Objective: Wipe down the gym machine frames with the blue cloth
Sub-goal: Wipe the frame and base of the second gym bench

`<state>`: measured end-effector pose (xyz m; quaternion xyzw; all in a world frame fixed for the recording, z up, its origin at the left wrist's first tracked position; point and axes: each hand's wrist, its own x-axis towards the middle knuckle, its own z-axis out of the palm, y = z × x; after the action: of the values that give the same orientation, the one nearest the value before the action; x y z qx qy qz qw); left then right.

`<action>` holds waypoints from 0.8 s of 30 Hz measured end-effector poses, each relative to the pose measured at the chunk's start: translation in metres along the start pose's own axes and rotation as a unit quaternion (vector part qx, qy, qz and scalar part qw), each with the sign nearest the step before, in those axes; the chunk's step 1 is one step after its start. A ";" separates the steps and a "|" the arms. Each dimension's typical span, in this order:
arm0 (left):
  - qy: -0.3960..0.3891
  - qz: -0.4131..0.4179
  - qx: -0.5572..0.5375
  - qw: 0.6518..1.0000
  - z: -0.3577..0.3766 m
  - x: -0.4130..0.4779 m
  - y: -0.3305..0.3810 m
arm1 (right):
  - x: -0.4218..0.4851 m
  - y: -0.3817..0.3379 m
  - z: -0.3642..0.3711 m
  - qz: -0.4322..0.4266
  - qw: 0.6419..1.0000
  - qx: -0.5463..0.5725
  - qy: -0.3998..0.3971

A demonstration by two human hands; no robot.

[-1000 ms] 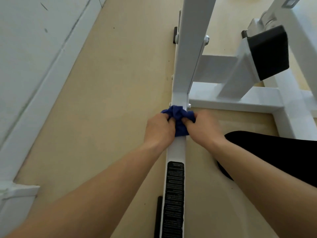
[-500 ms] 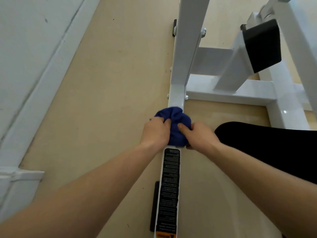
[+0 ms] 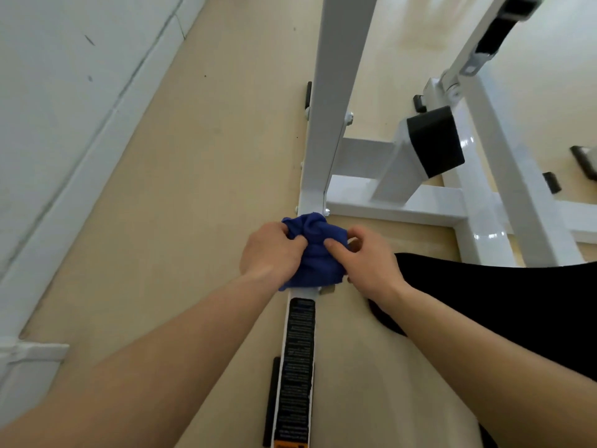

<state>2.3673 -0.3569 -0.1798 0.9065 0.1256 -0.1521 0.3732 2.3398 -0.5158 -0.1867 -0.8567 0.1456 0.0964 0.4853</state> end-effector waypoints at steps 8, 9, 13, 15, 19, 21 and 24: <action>-0.002 0.032 -0.174 0.984 0.028 0.016 0.069 | 0.015 -0.020 -0.053 -0.035 0.989 0.145 -0.012; -0.008 0.042 -0.192 0.981 0.033 0.019 0.074 | 0.016 -0.020 -0.057 -0.020 0.980 0.195 -0.039; -0.037 0.046 -0.299 0.952 0.052 0.026 0.077 | 0.026 -0.014 -0.053 0.032 0.953 0.298 -0.048; -0.096 0.038 -0.348 0.932 0.056 0.029 0.074 | 0.034 -0.010 -0.051 0.031 0.947 0.319 -0.020; -0.162 0.040 -0.398 0.902 0.040 0.032 0.070 | 0.050 -0.006 -0.050 -0.017 0.969 0.239 0.052; -0.103 0.021 -0.384 0.918 0.025 0.038 0.064 | 0.061 -0.005 -0.048 -0.039 0.975 0.187 0.112; -0.066 -0.032 -0.423 0.903 0.007 0.047 0.053 | 0.080 -0.020 -0.037 -0.091 0.948 0.155 0.262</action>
<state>2.4276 -0.3929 -0.1682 0.6471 0.1825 -0.1560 0.7236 2.4225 -0.5507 -0.1761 -0.7759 0.2023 -0.1996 0.5632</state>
